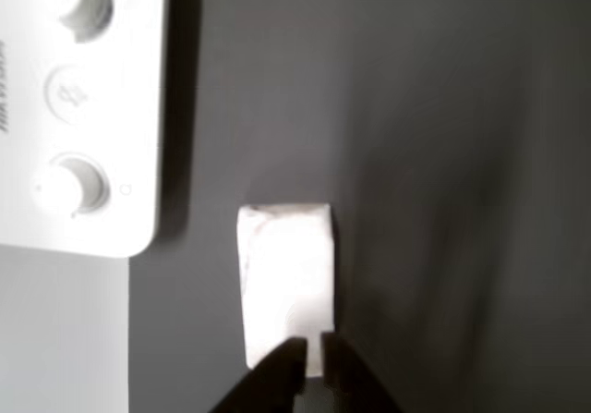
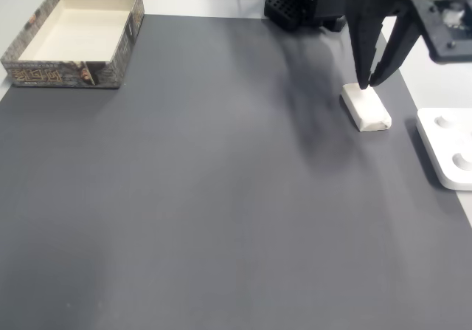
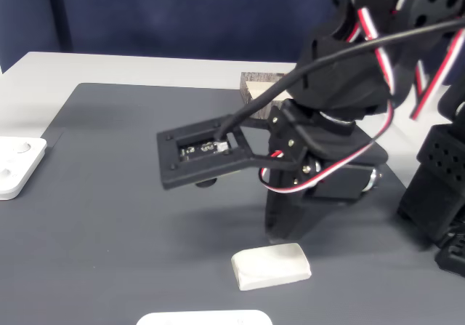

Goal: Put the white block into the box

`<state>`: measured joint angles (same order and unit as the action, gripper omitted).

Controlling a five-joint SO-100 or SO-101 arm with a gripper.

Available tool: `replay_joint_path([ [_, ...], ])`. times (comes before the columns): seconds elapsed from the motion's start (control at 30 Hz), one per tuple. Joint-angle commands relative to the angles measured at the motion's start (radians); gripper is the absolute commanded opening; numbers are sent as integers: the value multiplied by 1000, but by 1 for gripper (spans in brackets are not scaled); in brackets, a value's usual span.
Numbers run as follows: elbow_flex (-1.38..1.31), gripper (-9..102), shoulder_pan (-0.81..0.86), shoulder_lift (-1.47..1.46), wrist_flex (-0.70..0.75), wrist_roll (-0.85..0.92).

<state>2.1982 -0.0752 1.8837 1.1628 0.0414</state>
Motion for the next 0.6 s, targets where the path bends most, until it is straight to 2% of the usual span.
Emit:
replay_joint_path([
  [0.0,-109,-2,21,-20,23,-40],
  [0.57,-127,-1,31,-44,106,-44],
])
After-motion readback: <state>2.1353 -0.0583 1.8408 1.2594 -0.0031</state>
